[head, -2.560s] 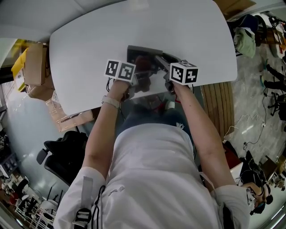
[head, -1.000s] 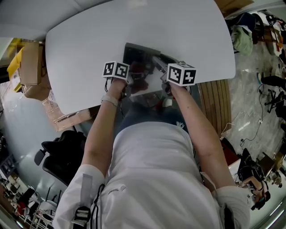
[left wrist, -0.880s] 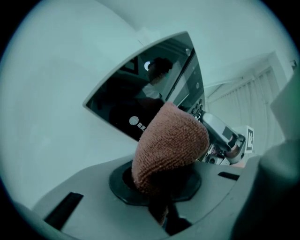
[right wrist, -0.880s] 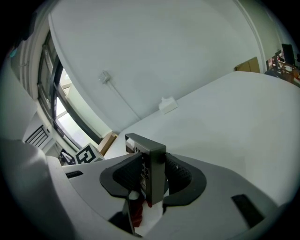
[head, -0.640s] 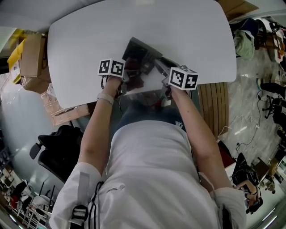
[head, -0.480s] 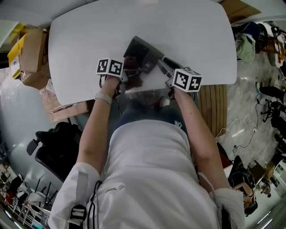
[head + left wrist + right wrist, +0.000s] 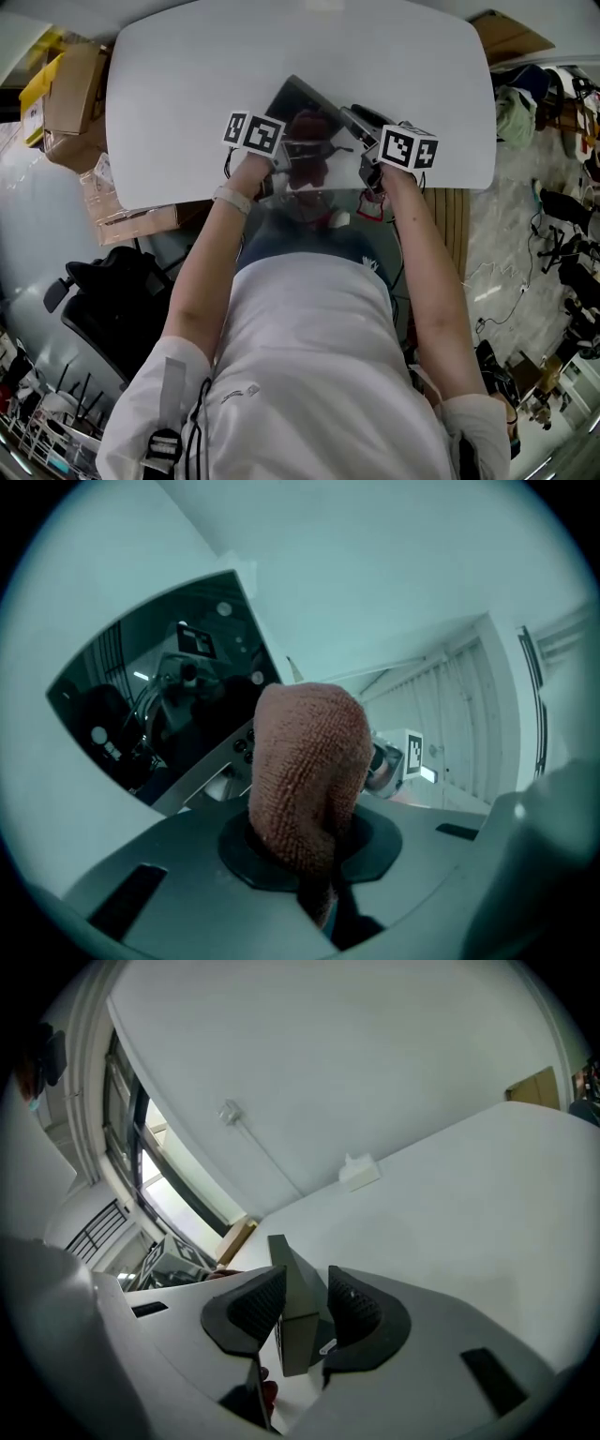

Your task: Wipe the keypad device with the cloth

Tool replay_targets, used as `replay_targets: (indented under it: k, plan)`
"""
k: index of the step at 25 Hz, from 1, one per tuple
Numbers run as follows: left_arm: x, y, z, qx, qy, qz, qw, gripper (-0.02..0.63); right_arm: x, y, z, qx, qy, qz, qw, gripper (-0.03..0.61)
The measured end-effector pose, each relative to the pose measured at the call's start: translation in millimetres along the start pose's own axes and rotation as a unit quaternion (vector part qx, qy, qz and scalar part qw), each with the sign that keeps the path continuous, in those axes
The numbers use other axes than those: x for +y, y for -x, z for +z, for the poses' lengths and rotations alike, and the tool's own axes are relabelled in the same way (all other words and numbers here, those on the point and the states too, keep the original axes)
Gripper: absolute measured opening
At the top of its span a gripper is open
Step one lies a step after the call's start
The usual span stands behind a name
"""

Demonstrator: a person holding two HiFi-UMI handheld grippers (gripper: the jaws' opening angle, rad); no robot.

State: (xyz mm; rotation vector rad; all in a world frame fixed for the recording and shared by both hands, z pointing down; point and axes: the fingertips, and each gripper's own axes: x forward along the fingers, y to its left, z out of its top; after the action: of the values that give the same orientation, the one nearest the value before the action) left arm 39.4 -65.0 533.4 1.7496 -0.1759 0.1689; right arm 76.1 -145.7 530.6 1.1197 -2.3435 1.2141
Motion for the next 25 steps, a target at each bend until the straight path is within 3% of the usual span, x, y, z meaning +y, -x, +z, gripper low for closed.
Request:
replay_targets:
  k: [2, 6, 25]
  plan:
    - [-4, -8, 5, 0.001, -0.002, -0.007, 1.0000, 0.048, 0, -3, -2, 0.005, 0.000, -0.001, 1.000, 0.126]
    - [3, -21, 7, 0.007, 0.005, -0.001, 1.0000, 0.048, 0, -4, -3, -0.002, -0.019, 0.005, 1.000, 0.120]
    - [61, -9, -37, 0.016, 0.107, 0.032, 0.9936, 0.048, -2, -2, -4, -0.004, -0.003, -0.016, 1.000, 0.098]
